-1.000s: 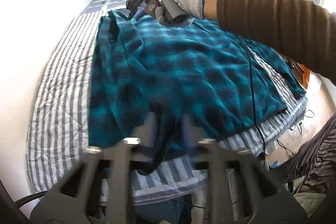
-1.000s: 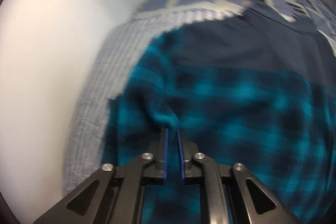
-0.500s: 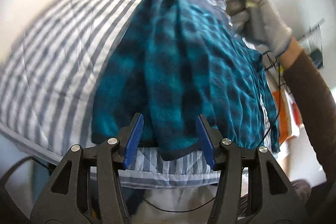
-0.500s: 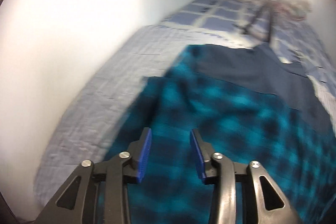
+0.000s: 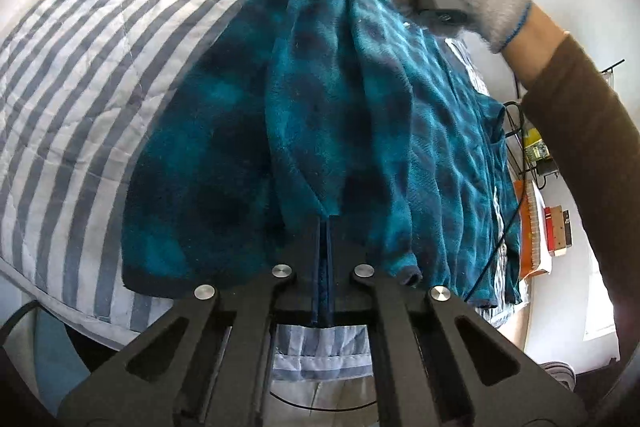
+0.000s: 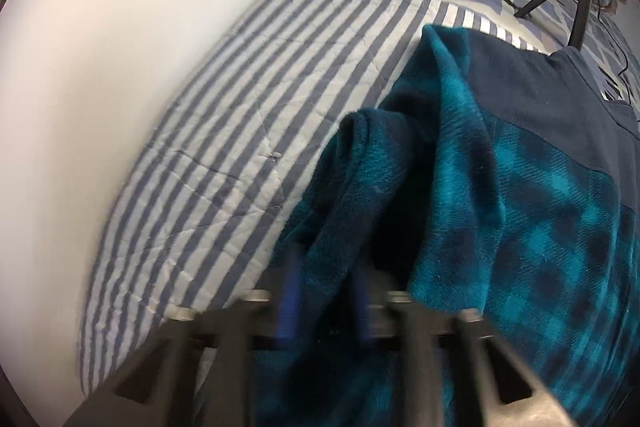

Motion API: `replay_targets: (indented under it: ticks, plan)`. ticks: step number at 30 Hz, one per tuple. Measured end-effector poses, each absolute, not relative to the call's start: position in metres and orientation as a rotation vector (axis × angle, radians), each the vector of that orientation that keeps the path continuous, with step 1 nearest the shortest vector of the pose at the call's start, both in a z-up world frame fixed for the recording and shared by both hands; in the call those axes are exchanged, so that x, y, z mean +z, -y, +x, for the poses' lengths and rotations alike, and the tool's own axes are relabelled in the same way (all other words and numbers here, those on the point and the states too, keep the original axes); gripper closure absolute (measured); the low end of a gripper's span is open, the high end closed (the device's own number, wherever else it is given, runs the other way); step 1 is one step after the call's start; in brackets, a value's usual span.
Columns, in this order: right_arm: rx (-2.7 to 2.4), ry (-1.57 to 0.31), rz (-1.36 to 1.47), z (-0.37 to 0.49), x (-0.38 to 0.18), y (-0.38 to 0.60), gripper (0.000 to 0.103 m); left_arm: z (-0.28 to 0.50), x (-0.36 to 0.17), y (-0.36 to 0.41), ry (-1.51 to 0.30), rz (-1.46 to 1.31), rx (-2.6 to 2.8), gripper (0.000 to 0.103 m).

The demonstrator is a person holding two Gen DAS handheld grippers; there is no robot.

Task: Fold large clothes

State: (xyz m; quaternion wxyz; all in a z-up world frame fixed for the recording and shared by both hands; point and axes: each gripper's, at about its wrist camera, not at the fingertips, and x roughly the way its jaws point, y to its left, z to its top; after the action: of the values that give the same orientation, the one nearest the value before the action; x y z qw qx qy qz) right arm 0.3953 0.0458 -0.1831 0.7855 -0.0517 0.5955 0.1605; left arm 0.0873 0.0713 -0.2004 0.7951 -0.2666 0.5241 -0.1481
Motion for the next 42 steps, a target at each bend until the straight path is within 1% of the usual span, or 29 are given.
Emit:
replay_targets:
  ticks: [1,3,7,10,13,18,20,22,23,24,26,30,31,33,37,39,42]
  plan:
    - [0.345,-1.279,-0.11,0.395,-0.182,-0.045,0.097,0.085,-0.196,-0.075,-1.118,-0.575,-0.318,0.103]
    - [0.345,-1.264,-0.091,0.396,-0.175,-0.041,0.099,0.079,-0.186,-0.087,-1.099,-0.589,-0.306,0.103]
    - [0.334,-1.213,-0.051,0.399,-0.154,-0.038,0.1,0.071,-0.17,-0.113,-1.049,-0.574,-0.239,0.103]
    - [0.325,-1.198,-0.022,0.405,-0.148,-0.041,0.1,0.073,-0.165,-0.127,-1.012,-0.61,-0.209,0.103]
    - [0.303,-1.194,-0.055,0.412,-0.154,-0.05,0.1,0.077,-0.172,-0.136,-1.034,-0.589,-0.133,0.103]
    - [0.314,-1.198,-0.014,0.42,-0.167,-0.053,0.1,0.078,-0.186,-0.139,-1.071,-0.522,-0.036,0.103]
    - [0.347,-1.194,-0.016,0.42,-0.173,-0.054,0.095,0.08,-0.186,-0.134,-1.082,-0.531,-0.068,0.094]
    - [0.396,-1.157,-0.022,0.413,-0.168,-0.051,0.073,0.078,-0.183,-0.133,-1.068,-0.534,-0.07,0.049]
    - [0.408,-1.135,-0.03,0.408,-0.163,-0.049,0.072,0.077,-0.181,-0.133,-1.052,-0.534,-0.065,0.044]
    - [0.415,-1.109,-0.038,0.402,-0.157,-0.044,0.072,0.077,-0.181,-0.135,-1.043,-0.535,-0.056,0.042]
    - [0.441,-1.09,-0.027,0.387,-0.144,-0.033,0.072,0.081,-0.185,-0.137,-1.054,-0.553,-0.058,0.042]
    - [0.575,-1.053,0.002,0.32,-0.118,-0.005,0.074,0.083,-0.189,-0.139,-1.064,-0.584,-0.079,0.042]
    - [0.596,-1.059,-0.001,0.298,-0.117,0.002,0.076,0.082,-0.188,-0.14,-1.062,-0.604,-0.095,0.042]
    - [0.634,-1.082,-0.006,0.259,-0.122,0.012,0.079,0.075,-0.18,-0.142,-1.035,-0.633,-0.123,0.042]
    - [0.677,-1.151,-0.059,0.179,-0.149,0.021,0.084,0.071,-0.166,-0.142,-0.99,-0.615,-0.141,0.041]
    - [0.691,-1.166,-0.075,0.15,-0.161,0.022,0.085,0.074,-0.168,-0.139,-1.008,-0.574,-0.123,0.04]
    - [0.69,-1.153,-0.069,0.12,-0.173,0.022,0.086,0.083,-0.191,-0.136,-1.084,-0.584,-0.094,0.04]
